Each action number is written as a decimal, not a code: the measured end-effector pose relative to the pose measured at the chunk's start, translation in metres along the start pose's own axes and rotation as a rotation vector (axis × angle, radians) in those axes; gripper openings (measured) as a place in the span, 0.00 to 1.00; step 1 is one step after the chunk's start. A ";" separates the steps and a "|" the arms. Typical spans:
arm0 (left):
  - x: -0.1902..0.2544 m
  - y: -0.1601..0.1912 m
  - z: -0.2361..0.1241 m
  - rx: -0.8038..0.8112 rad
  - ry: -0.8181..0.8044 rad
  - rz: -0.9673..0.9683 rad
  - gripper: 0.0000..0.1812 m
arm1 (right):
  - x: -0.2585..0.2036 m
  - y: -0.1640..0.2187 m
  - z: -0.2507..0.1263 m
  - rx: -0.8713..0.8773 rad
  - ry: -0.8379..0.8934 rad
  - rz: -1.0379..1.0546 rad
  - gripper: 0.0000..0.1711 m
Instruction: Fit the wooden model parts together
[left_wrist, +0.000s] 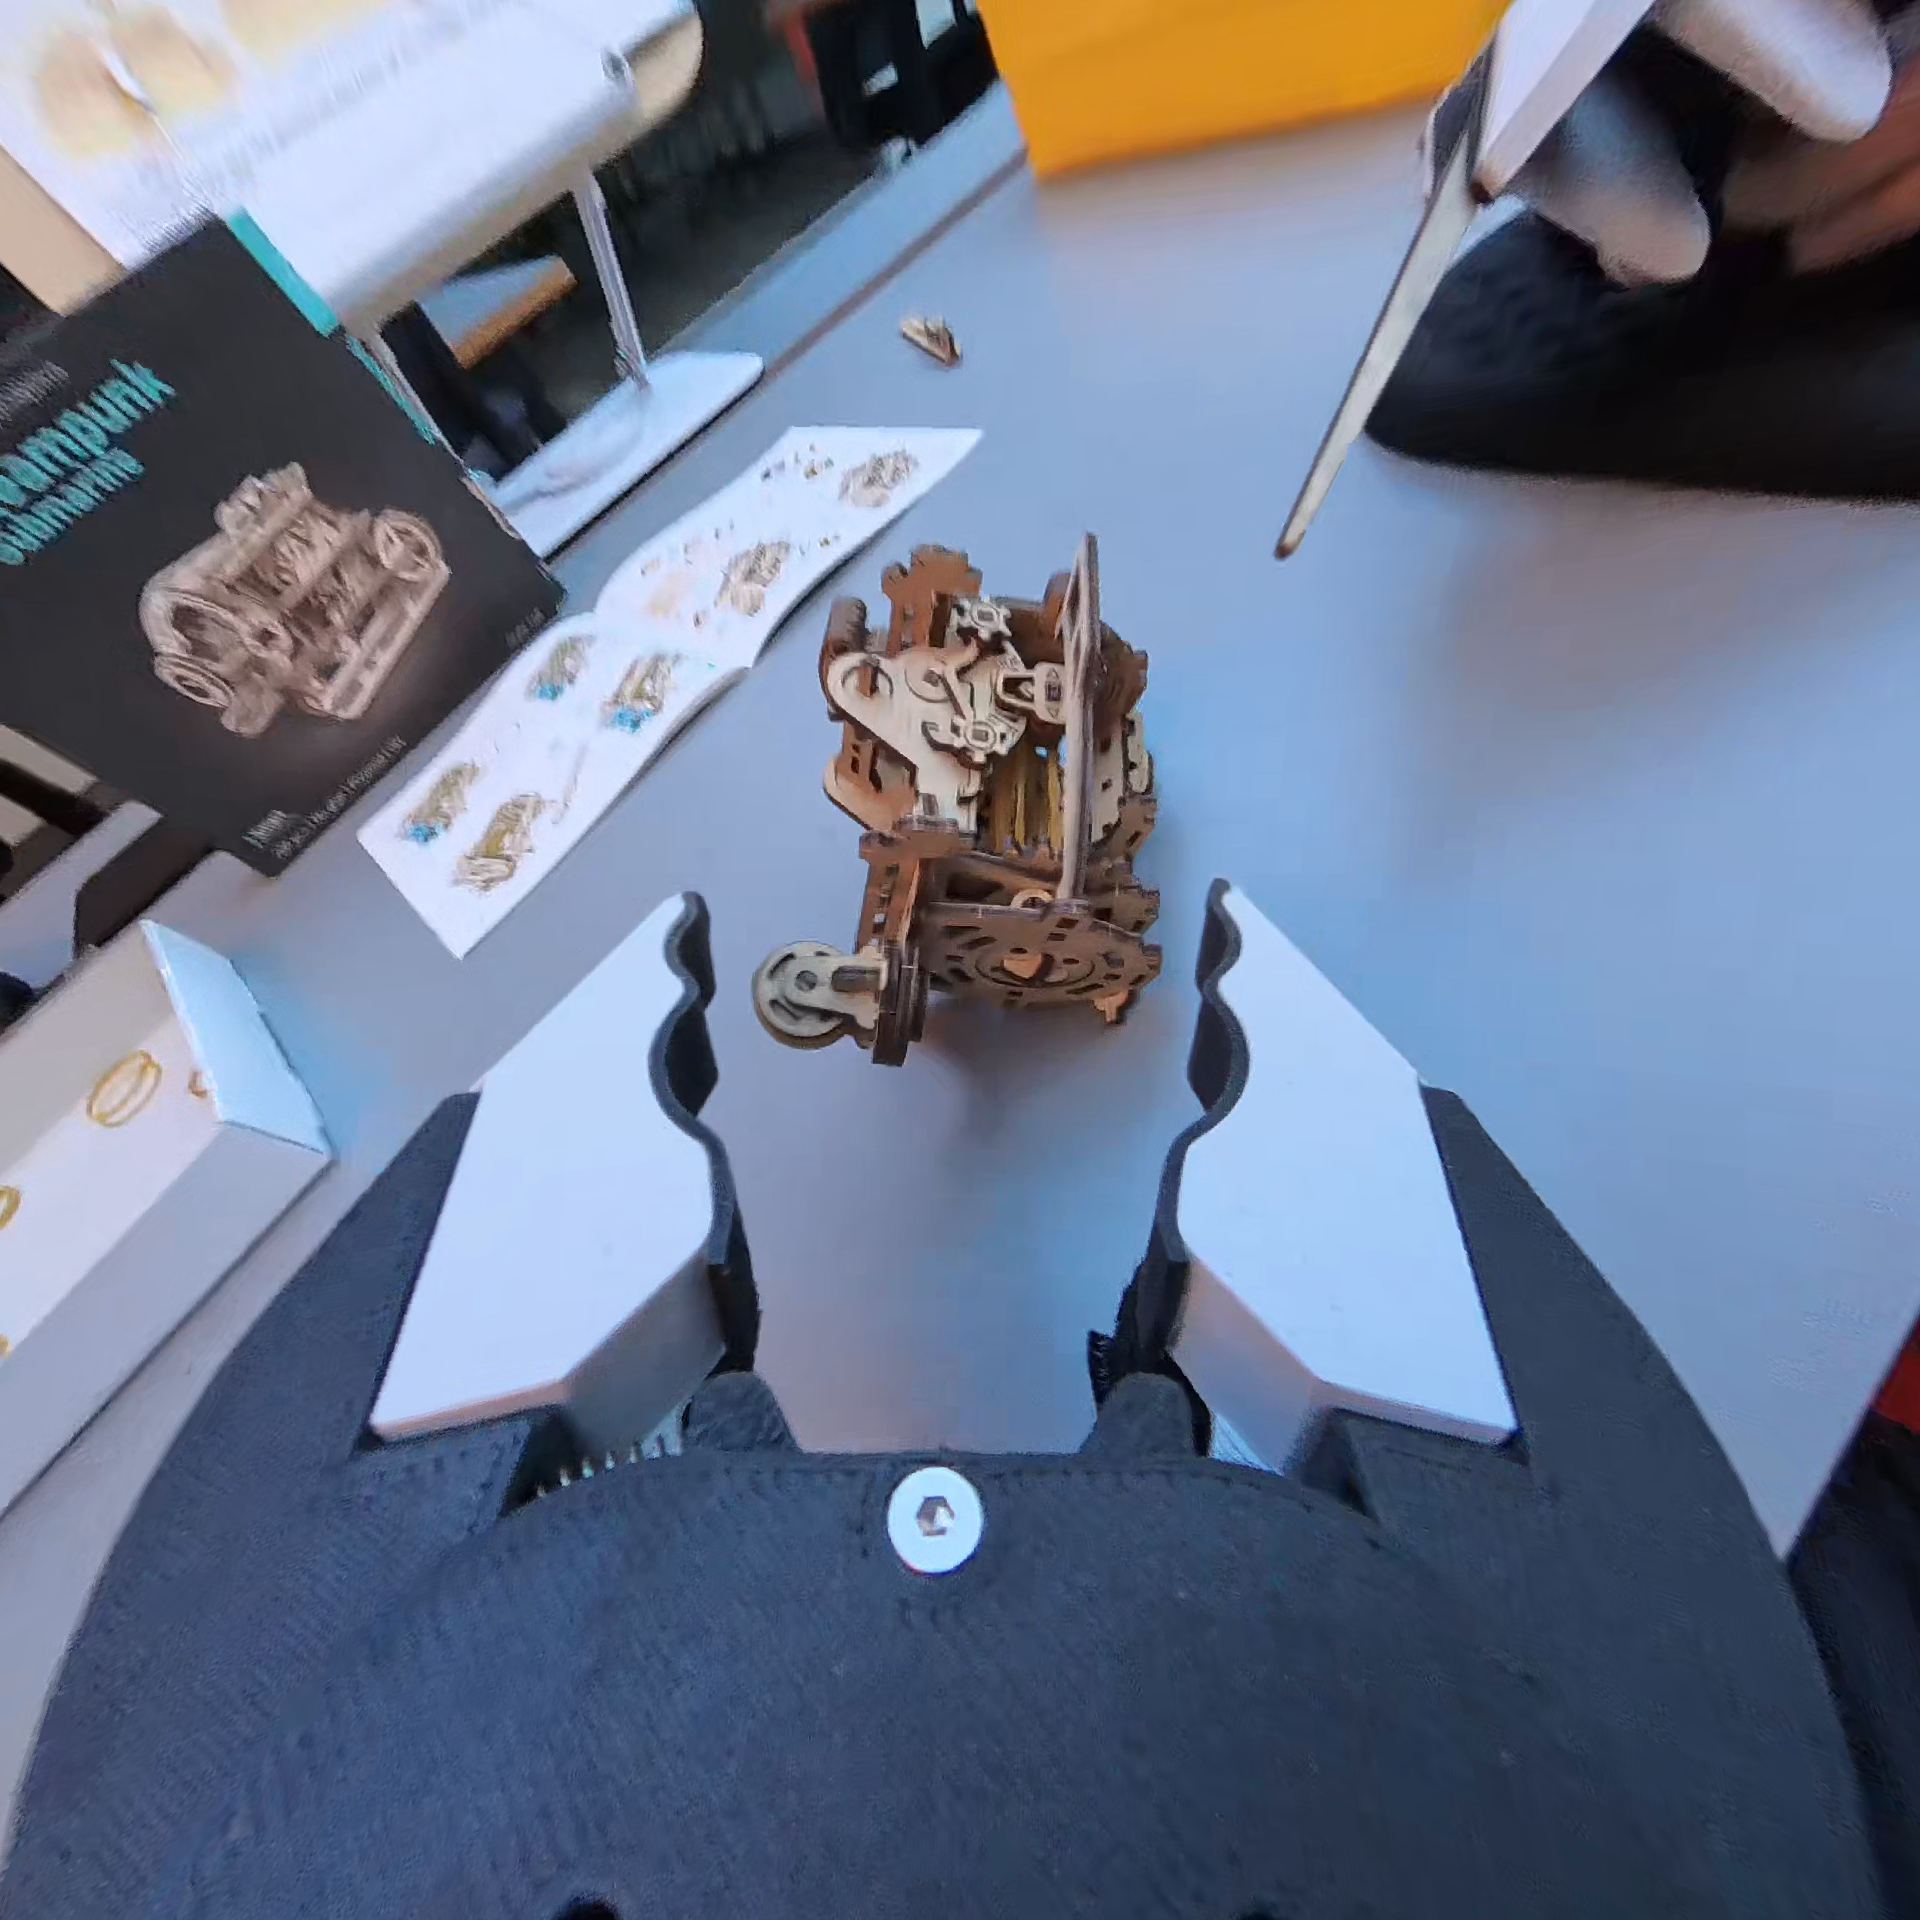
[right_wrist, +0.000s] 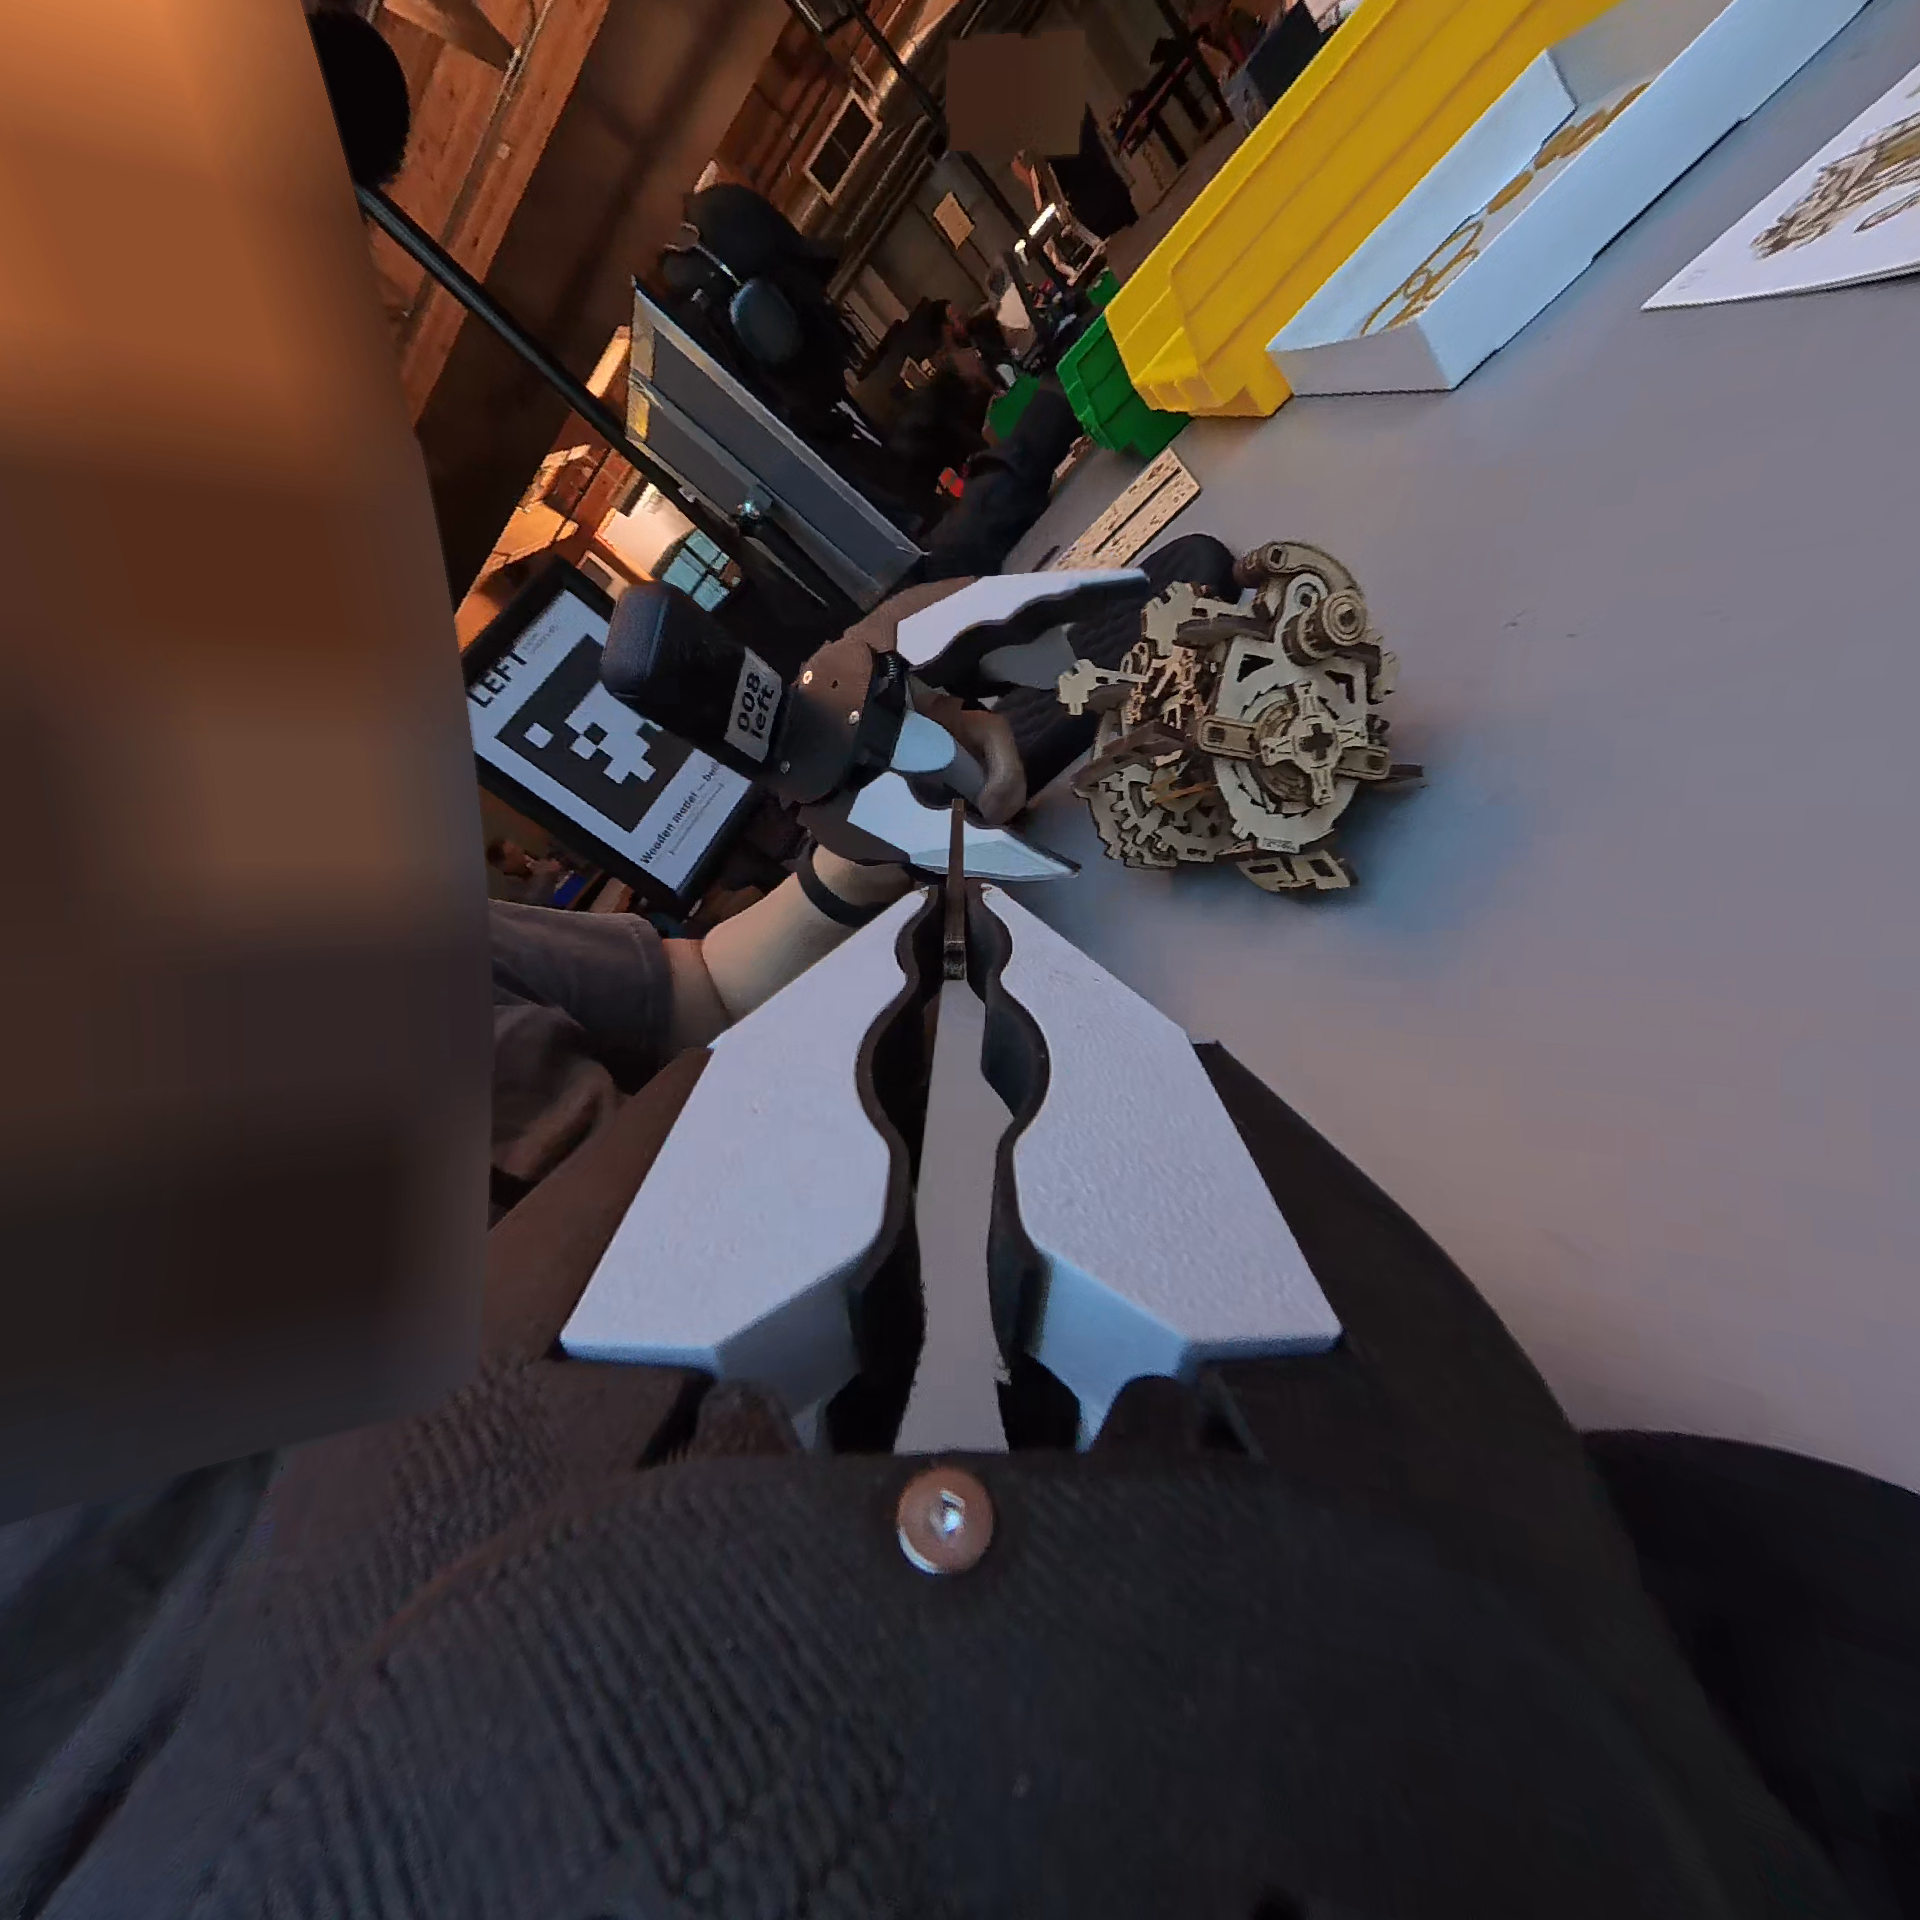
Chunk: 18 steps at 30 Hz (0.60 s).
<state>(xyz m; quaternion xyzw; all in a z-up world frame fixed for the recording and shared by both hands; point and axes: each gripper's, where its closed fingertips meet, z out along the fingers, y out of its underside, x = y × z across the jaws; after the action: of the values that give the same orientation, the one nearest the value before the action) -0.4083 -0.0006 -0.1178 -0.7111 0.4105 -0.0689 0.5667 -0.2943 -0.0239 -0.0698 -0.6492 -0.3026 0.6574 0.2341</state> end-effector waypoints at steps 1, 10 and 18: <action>0.002 0.004 0.005 -0.024 0.020 -0.002 0.50 | 0.003 0.000 -0.002 -0.006 0.027 -0.020 0.01; 0.006 0.013 0.032 -0.118 0.113 0.046 0.47 | 0.020 0.003 -0.002 -0.099 0.179 -0.221 0.01; -0.006 0.003 0.043 -0.120 0.332 -0.347 0.47 | 0.024 -0.030 -0.009 -0.115 0.349 -0.595 0.01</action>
<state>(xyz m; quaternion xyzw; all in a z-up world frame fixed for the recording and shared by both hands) -0.3895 0.0357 -0.1336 -0.7821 0.3733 -0.2567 0.4279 -0.2894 0.0151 -0.0655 -0.6473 -0.4704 0.4215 0.4268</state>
